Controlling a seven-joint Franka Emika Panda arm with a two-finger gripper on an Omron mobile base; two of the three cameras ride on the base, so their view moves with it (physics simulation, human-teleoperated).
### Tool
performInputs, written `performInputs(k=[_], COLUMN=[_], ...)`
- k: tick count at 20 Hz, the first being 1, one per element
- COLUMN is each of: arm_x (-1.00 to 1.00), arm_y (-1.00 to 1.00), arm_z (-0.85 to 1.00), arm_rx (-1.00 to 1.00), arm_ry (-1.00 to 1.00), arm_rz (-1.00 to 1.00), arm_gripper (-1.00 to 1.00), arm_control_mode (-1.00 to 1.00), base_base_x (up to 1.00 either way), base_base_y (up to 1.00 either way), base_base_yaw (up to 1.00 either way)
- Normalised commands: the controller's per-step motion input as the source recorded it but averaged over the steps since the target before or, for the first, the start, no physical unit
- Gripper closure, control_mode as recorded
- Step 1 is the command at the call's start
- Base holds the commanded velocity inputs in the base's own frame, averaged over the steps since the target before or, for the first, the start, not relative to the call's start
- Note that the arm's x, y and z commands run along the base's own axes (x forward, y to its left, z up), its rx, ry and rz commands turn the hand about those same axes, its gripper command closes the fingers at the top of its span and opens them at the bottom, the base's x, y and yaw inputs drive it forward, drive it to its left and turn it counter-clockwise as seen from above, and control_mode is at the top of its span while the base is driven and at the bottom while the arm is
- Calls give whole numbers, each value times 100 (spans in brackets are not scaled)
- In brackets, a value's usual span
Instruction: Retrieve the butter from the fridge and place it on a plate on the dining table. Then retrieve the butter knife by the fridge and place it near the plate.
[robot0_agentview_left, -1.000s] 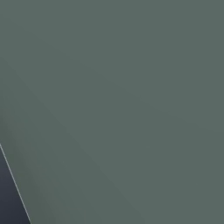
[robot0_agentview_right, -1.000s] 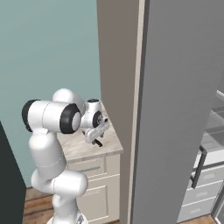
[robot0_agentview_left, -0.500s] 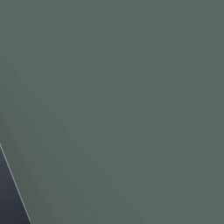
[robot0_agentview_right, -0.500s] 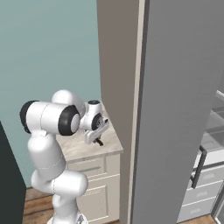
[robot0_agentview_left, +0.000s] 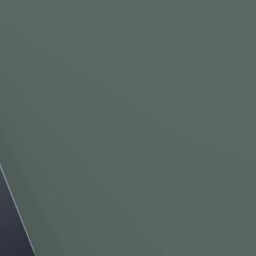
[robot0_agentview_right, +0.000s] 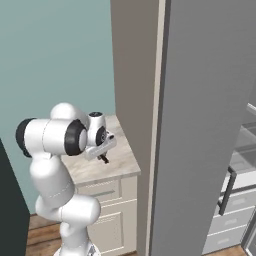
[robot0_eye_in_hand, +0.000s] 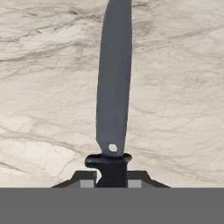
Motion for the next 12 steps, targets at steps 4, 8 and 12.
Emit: performInputs(k=[4,8,12], arm_x=[0,-2,-32], arm_y=[31,11,0], arm_z=[67,91,100], arm_rx=[12,13,3], arm_ry=[23,18,11], arm_rz=[-25,-29,-28], arm_gripper=[100,100,100], arm_control_mode=[-100,-100,-100], base_base_x=[0,0,0], base_base_y=[0,0,0], base_base_yaw=[0,0,0])
